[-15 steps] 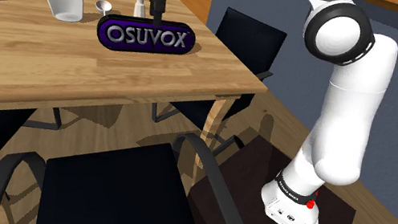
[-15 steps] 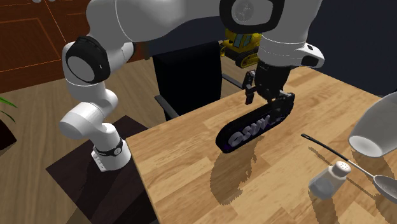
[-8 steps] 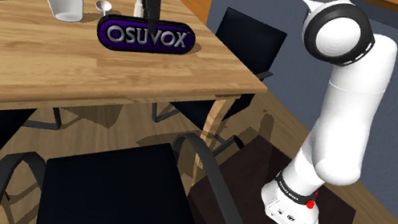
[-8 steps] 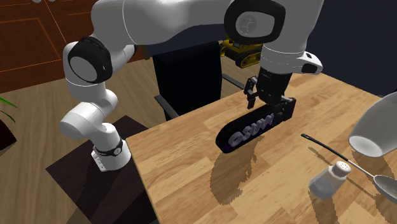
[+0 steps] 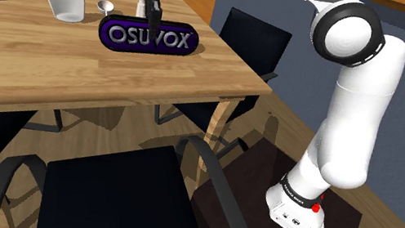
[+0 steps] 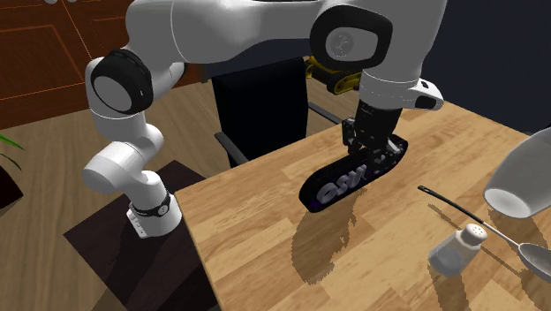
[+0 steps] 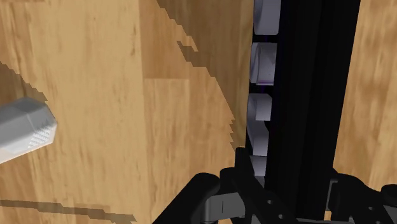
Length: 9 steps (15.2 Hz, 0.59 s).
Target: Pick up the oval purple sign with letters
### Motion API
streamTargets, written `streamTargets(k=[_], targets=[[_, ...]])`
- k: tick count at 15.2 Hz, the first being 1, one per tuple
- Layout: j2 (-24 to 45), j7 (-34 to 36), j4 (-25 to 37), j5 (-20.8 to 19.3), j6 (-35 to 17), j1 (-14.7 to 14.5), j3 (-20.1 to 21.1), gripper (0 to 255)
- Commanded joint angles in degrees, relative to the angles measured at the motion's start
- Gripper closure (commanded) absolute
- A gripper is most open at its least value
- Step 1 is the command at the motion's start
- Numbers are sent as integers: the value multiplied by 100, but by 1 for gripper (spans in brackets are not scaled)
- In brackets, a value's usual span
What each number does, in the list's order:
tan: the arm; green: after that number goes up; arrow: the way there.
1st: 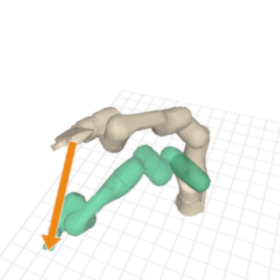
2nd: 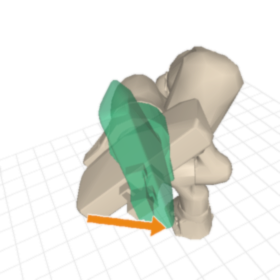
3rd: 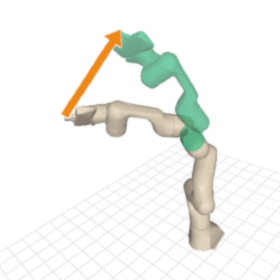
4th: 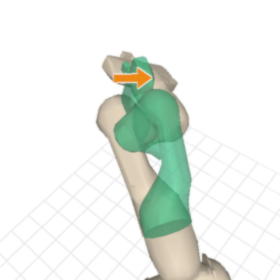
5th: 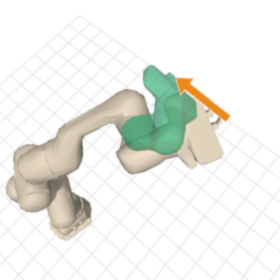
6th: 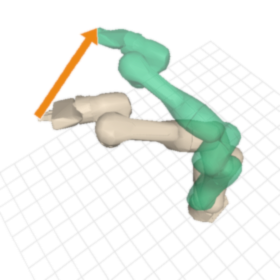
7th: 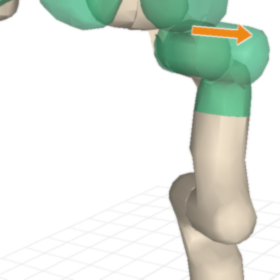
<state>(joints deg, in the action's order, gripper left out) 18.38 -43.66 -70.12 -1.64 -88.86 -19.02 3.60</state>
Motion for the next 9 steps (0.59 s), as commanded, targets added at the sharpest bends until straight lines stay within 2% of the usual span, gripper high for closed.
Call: streamTargets(k=[1,5,9], targets=[[5,2,-2,0,-2,1,-1,255],[-7,4,-20,1,-8,0,0,255],[144,3,524,-9,384,-13,1,255]])
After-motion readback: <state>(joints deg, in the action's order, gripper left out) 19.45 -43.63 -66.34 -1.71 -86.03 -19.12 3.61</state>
